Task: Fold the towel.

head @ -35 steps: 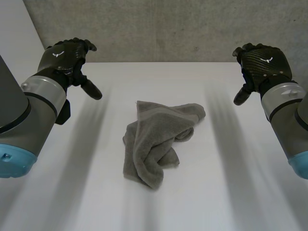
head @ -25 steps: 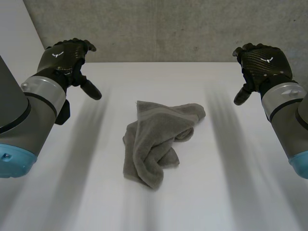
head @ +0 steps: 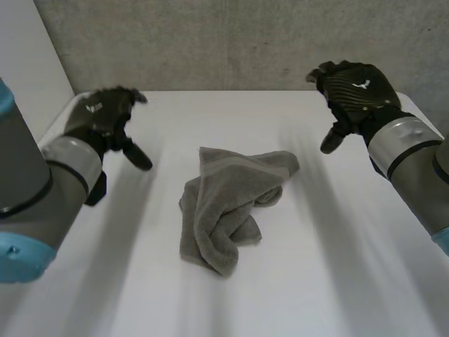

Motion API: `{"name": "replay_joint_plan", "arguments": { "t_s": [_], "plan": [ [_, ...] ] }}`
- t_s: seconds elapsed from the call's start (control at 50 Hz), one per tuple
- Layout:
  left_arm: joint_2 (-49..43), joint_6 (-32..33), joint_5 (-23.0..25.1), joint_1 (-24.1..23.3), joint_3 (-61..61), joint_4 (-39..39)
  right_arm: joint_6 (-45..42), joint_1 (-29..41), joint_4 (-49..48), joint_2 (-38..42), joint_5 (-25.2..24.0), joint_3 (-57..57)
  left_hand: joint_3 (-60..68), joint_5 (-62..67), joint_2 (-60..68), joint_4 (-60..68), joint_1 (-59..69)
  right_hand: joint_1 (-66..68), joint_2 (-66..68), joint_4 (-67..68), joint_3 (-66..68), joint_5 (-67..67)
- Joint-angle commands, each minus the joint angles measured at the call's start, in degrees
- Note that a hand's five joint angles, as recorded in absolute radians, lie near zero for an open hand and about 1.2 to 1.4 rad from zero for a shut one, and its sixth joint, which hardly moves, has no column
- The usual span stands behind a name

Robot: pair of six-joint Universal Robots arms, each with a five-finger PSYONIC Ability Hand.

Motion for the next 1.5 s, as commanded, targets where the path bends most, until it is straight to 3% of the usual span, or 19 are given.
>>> {"name": "replay_joint_plan", "arguments": {
  "t_s": [0.02, 0.12, 0.32, 0.48, 0.52, 0.54, 0.58, 0.62, 0.7, 0.8, 0.84, 0.98, 1.0, 1.02, 1.04, 1.06, 1.08, 1.36, 1.5],
  "plan": [
    [-0.01, -0.24, 2.0, -1.4, -8.35, -0.01, -7.93, 0.97, 1.99, 3.81, -16.36, -4.67, -2.92, -1.23, -2.22, -3.36, -4.09, -4.27, -3.79, -4.37, -2.42, -3.43],
    [-0.44, -0.77, 4.99, -2.63, -14.58, 0.34, -11.18, 3.69, 5.41, 8.47, -20.78, -8.8, -2.92, -1.23, -2.22, -3.36, -4.09, -4.27, -3.79, -4.37, -2.42, -3.43],
    [-7.74, -0.95, 4.81, -6.41, -15.99, 1.75, -21.13, 12.75, 6.56, 19.21, -20.97, -12.42, -2.92, -1.9, -2.9, -3.36, -4.76, -1.16, -0.68, -4.37, -2.42, -0.32],
    [-11.7, -0.86, 4.46, -6.76, -14.94, 5.8, -22.09, 16.0, 6.21, 26.06, -20.09, -12.69, -2.92, -1.4, -2.39, -3.36, -4.25, 24.57, 25.06, -4.37, -2.42, 25.41],
    [-12.22, -0.77, 4.46, -6.85, -14.41, 6.58, -22.01, 16.0, 5.86, 26.59, -19.04, -12.69, -2.92, -1.4, -2.39, -3.36, -4.25, 46.17, 46.65, -4.37, -2.42, 47.01],
    [-12.22, -0.77, 4.46, -6.85, -14.41, 6.59, -22.01, 16.0, 5.86, 26.59, -19.03, -12.69, -2.92, -1.4, -2.39, -3.36, -4.25, 46.27, 46.76, -4.37, -2.42, 47.11],
    [-12.75, -0.77, 4.55, -6.85, -13.97, 6.94, -21.48, 14.87, 4.99, 25.63, -16.76, -12.6, -2.92, -1.4, -2.39, -3.36, -4.25, 65.51, 65.99, -4.37, -2.42, 66.35],
    [-12.92, -0.77, 4.64, -6.85, -13.8, 6.94, -21.13, 13.38, 4.2, 24.4, -14.92, -12.25, -2.92, -1.4, -2.39, -3.36, -4.25, 65.73, 66.21, -4.37, -2.42, 66.57],
    [-13.28, -0.77, 4.64, -6.85, -13.18, 6.94, -19.63, 10.38, 1.91, 20.7, -9.28, -10.22, -2.92, -1.56, -2.56, -3.36, -4.42, 65.73, 66.21, -4.37, -2.42, 66.57],
    [-13.37, -0.77, 4.73, -6.85, -12.22, 6.94, -10.7, 3.9, -2.57, 11.5, 2.91, -0.76, -2.92, -1.56, -2.56, -3.36, -4.42, 65.73, 66.21, -4.37, -2.42, 66.57],
    [-13.37, -0.77, 4.73, -6.94, -11.87, 6.94, -8.58, 2.22, -3.45, 9.38, 4.42, 1.88, -2.92, -1.56, -2.56, -3.36, -4.42, 65.73, 66.21, -4.37, -2.42, 66.57],
    [-13.98, -0.68, 4.73, -8.43, -9.84, 7.55, -6.01, -0.78, -4.25, 6.29, 5.05, 9.02, -2.92, -1.4, -2.39, -3.36, -4.25, 65.73, 66.21, -4.37, -2.42, 66.57],
    [-14.5, -0.77, 4.73, -8.96, -9.23, 7.73, -5.84, -0.87, -4.25, 6.46, 5.22, 9.72, -2.92, -1.4, -2.39, -3.36, -4.25, 55.29, 55.78, -4.37, -2.42, 56.13],
    [-15.03, -0.69, 4.73, -9.48, -8.53, 7.73, -5.83, -0.87, -4.16, 6.55, 5.05, 10.42, -2.92, -1.4, -2.39, -3.36, -4.25, 29.54, 30.03, -4.37, -2.42, 30.38],
    [-15.04, -0.68, 4.73, -9.49, -8.52, 7.73, -5.83, -0.87, -4.16, 6.55, 5.05, 10.43, -2.92, -1.4, -2.39, -3.36, -4.25, 29.29, 29.77, -4.37, -2.42, 30.13],
    [-15.47, -0.68, 4.73, -10.01, -7.91, 7.82, -6.01, -0.87, -4.07, 6.72, 5.14, 10.87, -2.92, -1.4, -2.39, -3.36, -4.25, 9.63, 10.12, -4.37, -2.42, 10.47],
    [-16.0, -0.68, 4.64, -10.63, -7.3, 7.9, -6.01, -0.78, -4.07, 6.9, 5.22, 11.3, -2.92, -1.4, -2.39, -3.36, -4.25, 6.61, 7.09, -4.37, -2.42, 7.45],
    [-16.62, -0.95, 4.46, -14.76, -5.54, 8.87, -6.45, 0.1, -4.25, 6.2, 2.85, 13.24, -2.92, -0.89, -1.89, -3.36, -3.75, 0.02, 0.5, -4.37, -2.42, 0.86],
    [-16.62, -0.51, 3.68, -17.13, -6.5, 8.96, -14.51, -0.61, -2.49, 4.36, -2.41, 16.31, -2.92, -0.39, -1.38, -3.36, -3.25, 0.18, 0.67, -4.37, -2.42, 1.02]
  ]
}}
